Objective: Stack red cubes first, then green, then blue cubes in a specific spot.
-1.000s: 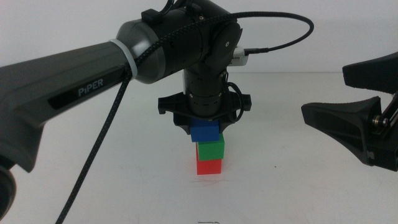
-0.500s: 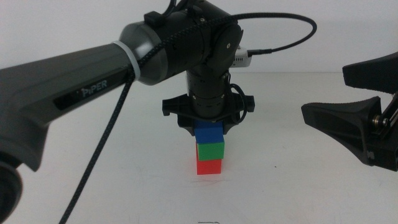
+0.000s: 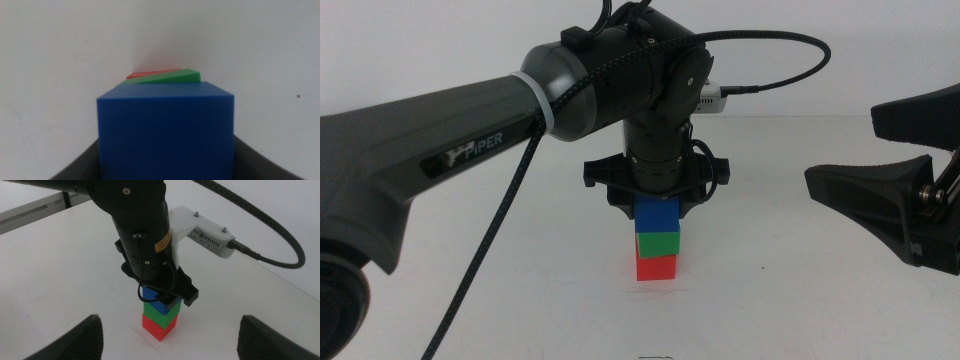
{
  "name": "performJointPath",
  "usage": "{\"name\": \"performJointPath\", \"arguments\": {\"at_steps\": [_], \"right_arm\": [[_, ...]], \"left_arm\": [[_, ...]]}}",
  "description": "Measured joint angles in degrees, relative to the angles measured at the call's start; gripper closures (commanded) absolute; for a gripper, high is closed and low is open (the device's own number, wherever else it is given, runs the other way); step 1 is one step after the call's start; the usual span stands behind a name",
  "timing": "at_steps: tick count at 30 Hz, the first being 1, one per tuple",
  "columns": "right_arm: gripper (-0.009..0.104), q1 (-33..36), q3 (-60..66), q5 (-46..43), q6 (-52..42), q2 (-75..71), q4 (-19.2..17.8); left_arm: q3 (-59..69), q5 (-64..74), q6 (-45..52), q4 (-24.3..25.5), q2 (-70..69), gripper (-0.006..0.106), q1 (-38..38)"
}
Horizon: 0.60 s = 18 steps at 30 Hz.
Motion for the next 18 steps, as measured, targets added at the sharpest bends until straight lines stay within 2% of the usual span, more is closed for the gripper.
{"name": "performJointPath", "arguments": {"at_steps": [4, 6, 14, 18], "right_arm": [[0.001, 0.0, 0.0, 0.0, 0.0, 0.0, 0.0], [0.001, 0.0, 0.0, 0.0, 0.0, 0.0, 0.0], [0.001, 0.0, 0.0, 0.0, 0.0, 0.0, 0.0], [0.001, 0.0, 0.0, 0.0, 0.0, 0.0, 0.0]], "left_arm": [[0.0, -0.66, 1.32, 0.86, 0.33, 0.013, 0.0], [0.0, -1.42, 1.83, 1.14, 0.37, 0.006, 0.0], [0.0, -3.38, 3.08, 1.34, -0.21, 0.007, 0.0], [-0.55, -2.27, 4.5, 3.28, -3.02, 0.007, 0.0]]}}
